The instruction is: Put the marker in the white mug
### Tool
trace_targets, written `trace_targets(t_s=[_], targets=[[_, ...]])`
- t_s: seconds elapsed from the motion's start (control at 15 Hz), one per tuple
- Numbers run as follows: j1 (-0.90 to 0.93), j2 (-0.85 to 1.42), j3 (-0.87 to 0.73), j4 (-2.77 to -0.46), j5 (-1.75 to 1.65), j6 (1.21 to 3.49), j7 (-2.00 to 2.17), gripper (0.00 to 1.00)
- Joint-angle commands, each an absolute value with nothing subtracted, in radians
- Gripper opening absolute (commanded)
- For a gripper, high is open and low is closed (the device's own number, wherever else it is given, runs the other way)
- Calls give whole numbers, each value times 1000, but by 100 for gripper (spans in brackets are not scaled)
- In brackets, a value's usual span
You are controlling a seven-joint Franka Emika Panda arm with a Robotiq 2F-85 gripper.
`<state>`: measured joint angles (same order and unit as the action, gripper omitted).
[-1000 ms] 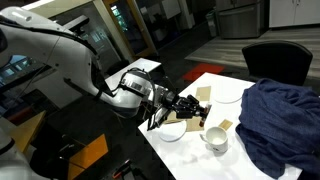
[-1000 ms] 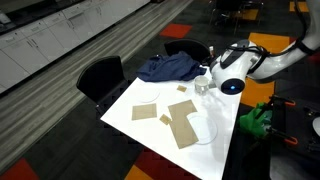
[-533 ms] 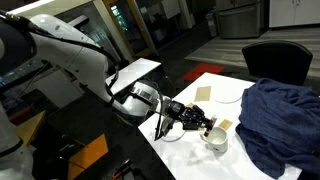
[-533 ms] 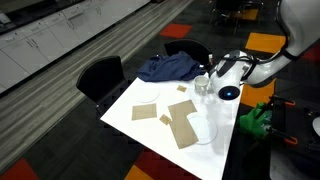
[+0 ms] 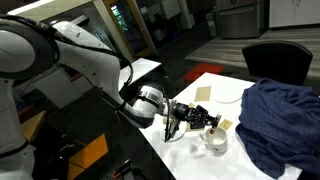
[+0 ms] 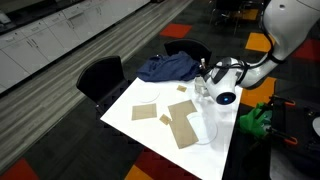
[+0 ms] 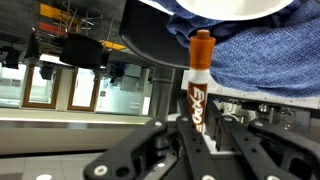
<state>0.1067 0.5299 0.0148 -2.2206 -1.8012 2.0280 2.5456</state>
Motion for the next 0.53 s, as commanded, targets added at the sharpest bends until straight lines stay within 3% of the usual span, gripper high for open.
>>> trace_targets(t_s=[0.0, 0.2, 0.27, 0.33, 0.47], targets=[[67, 577, 50, -2176, -1848, 2014, 2573, 5], [54, 607, 59, -2157, -1848, 2018, 2565, 5], [52, 614, 62, -2154, -1846, 2018, 2563, 18], [50, 618, 66, -2155, -1846, 2020, 2560, 45], [50, 622, 71, -2160, -1849, 2019, 2561, 52]])
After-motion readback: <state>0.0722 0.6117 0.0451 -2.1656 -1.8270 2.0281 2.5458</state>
